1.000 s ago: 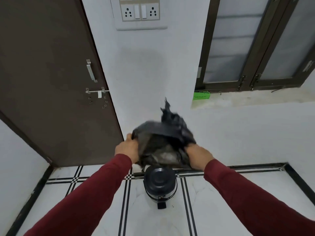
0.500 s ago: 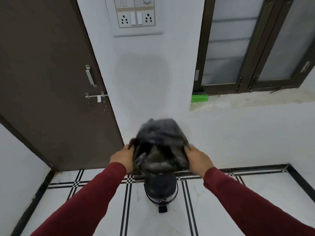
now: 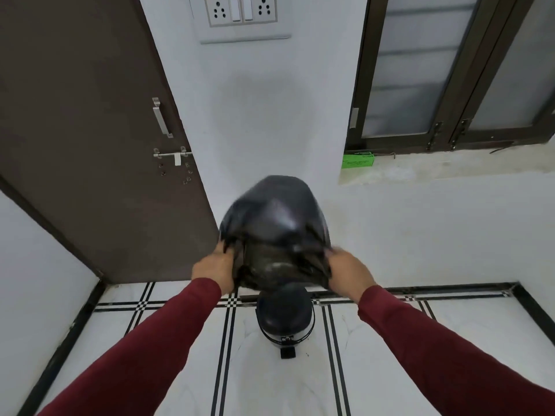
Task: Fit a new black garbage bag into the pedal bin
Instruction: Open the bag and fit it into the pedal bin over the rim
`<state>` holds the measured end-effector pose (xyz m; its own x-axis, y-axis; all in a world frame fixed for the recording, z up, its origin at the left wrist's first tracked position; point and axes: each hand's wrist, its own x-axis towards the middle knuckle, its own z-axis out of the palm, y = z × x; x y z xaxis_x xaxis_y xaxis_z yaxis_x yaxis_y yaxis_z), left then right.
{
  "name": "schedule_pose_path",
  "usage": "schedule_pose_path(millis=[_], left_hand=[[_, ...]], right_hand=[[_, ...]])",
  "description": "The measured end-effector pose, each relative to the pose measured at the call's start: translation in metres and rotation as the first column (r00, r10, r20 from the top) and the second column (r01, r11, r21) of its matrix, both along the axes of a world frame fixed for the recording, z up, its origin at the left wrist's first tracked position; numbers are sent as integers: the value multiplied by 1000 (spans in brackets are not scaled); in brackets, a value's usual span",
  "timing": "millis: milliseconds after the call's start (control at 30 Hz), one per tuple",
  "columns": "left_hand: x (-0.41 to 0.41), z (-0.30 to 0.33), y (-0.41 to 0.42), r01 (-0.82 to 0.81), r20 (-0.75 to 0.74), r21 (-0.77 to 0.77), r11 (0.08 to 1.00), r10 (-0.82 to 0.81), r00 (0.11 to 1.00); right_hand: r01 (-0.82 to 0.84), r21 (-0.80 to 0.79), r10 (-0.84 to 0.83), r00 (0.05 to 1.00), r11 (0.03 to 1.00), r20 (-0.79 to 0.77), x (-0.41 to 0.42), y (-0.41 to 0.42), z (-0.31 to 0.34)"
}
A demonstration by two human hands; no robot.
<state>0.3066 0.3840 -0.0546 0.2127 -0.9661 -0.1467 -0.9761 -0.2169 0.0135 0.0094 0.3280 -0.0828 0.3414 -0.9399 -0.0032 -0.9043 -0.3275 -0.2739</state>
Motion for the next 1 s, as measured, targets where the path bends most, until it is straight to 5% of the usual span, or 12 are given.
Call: schedule_pose_path(millis=[67, 133, 300, 433, 600, 833, 1000], left_hand=[[8, -16, 7, -9, 10, 350, 937, 6, 1000], [12, -27, 10, -44, -47, 390, 920, 67, 997], [20, -38, 3, -75, -231, 308, 949, 151, 961], [33, -47, -9, -71, -333, 252, 965, 156, 930], [61, -59, -27, -57, -375, 260, 964, 155, 914], [88, -76, -46, -21, -429, 370, 929, 191, 883], [100, -91, -59, 25, -432, 372, 928, 149, 889]], right_hand=[[29, 383, 63, 972, 923, -227, -3, 6, -8], [101, 503, -13, 984, 859, -175, -4, 4, -11], [227, 460, -345, 919, 859, 190, 9, -18, -13], [182, 363, -303, 900, 914, 314, 30, -29, -15], [206, 354, -321, 895, 912, 309, 54, -30, -31], [348, 543, -535, 812, 764, 234, 82, -32, -52], [437, 537, -615, 760, 722, 208, 95, -36, -62]])
